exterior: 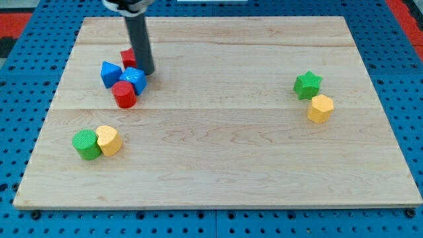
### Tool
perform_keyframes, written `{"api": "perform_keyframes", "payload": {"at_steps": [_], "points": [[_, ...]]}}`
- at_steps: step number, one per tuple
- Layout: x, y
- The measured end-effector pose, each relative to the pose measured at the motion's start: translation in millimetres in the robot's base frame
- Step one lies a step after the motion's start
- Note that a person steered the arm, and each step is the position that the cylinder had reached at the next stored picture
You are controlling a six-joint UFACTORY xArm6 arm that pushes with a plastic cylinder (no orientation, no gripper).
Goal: Move the yellow heart towards the red circle
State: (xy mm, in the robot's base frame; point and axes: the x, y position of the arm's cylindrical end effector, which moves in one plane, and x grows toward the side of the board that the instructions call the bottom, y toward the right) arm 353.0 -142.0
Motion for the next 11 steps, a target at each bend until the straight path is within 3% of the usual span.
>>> {"api": "perform_keyframes", "payload": {"at_steps": [2, 4, 8, 9, 11], "points": [[0, -4], [14, 123], [178, 99], [194, 91], [192, 8]]}}
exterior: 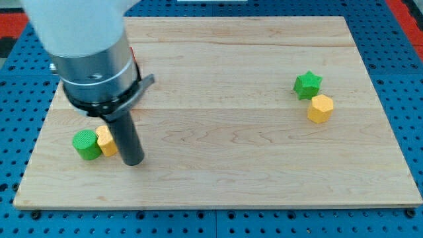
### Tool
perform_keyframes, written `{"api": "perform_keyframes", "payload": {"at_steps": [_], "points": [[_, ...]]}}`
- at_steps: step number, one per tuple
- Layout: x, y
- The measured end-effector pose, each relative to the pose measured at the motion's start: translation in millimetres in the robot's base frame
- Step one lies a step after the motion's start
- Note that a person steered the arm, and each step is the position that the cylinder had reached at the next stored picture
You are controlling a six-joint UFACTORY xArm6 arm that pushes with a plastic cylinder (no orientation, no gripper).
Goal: Move the yellow heart towards the red circle
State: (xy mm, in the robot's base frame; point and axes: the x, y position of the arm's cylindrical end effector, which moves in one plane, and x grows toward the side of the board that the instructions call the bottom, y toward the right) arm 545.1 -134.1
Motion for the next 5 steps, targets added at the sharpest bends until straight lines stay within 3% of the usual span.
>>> {"api": "perform_keyframes", "payload": {"at_steps": [2, 5], "points": [[0, -34], [-5, -39]]}}
